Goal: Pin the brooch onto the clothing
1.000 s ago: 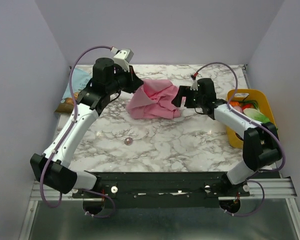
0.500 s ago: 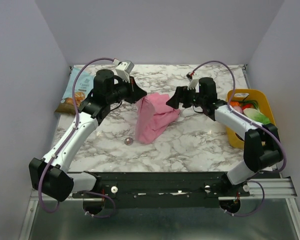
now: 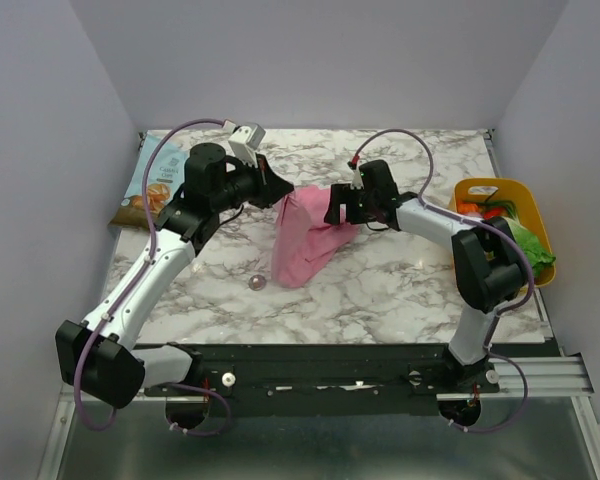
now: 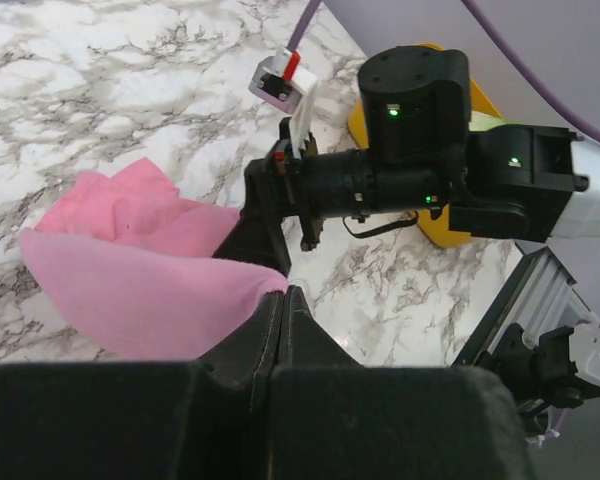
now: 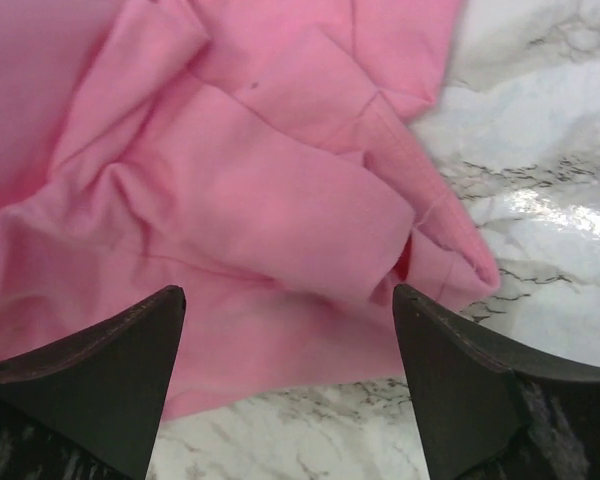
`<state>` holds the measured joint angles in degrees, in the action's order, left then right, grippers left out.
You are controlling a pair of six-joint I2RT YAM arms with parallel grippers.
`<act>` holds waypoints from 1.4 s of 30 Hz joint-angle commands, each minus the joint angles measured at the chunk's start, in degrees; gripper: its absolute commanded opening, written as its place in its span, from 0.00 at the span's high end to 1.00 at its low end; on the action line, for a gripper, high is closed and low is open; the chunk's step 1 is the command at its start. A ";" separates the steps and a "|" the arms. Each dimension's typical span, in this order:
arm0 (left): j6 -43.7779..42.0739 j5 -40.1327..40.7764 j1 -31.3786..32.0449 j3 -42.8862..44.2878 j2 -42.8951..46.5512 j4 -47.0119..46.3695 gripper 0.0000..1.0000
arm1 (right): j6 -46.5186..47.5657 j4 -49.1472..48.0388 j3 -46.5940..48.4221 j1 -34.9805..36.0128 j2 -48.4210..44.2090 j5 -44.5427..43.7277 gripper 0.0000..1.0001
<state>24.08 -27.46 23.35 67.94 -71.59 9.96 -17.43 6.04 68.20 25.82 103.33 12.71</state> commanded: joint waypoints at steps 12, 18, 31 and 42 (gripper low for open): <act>-0.43 3.64 0.11 -3.17 3.13 -0.90 1.00 | -2.78 3.01 4.48 0.37 2.85 -11.03 0.96; -1.05 6.36 0.03 -1.06 3.13 0.67 1.00 | -0.86 2.13 1.41 0.10 -12.77 -18.67 0.99; -2.46 22.72 -0.41 3.25 12.18 1.56 1.00 | 6.62 -0.51 -1.84 -0.42 -51.97 -31.26 0.99; -1.58 20.43 -0.41 5.44 13.06 2.35 1.00 | 8.12 -1.21 -2.46 -0.42 -66.06 -31.34 0.99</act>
<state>22.37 -7.57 23.22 70.46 -59.05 12.88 -10.57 5.67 65.69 25.74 40.51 -16.45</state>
